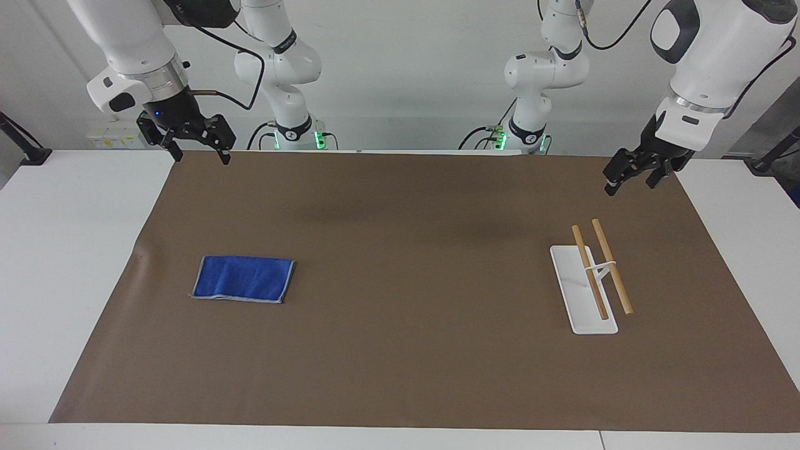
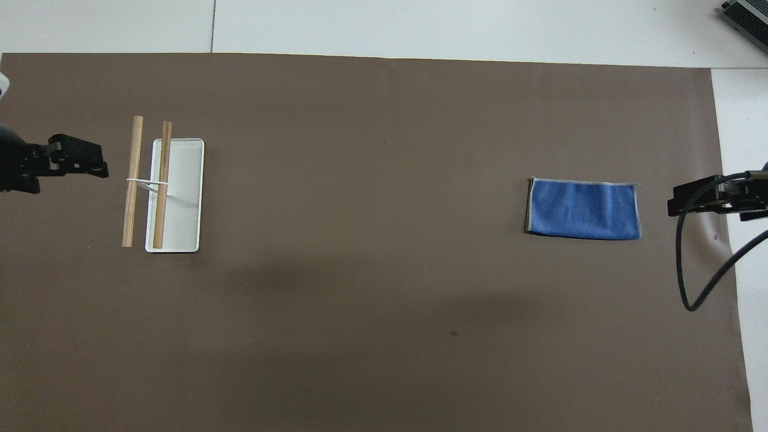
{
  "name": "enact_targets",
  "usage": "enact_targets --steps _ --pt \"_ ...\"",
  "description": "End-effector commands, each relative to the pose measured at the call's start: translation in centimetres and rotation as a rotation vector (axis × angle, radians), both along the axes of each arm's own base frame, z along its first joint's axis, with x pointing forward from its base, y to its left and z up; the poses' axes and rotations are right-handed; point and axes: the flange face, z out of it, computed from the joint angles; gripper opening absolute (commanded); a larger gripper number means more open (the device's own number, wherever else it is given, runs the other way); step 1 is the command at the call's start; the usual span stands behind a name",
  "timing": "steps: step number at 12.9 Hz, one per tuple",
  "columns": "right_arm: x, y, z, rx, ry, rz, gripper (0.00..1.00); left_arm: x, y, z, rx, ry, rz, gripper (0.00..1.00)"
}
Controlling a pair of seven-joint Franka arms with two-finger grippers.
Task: Right arm passes towel to left arm to hang
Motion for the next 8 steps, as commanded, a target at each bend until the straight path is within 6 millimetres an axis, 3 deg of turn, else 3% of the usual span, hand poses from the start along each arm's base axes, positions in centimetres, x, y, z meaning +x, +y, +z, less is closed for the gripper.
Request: enact_targets --steps 1,8 --pt "-0.78 -0.22 0.15 -0.011 0.005 -0.008 1.0 -0.16 0.13 0.1 -0.008 -0.02 0.01 1.0" --pt "-0.71 -0.69 0.22 -0.002 -0.003 -0.013 1.0 -0.33 -0.03 -0.13 -0.002 -0.004 -0.03 1.0"
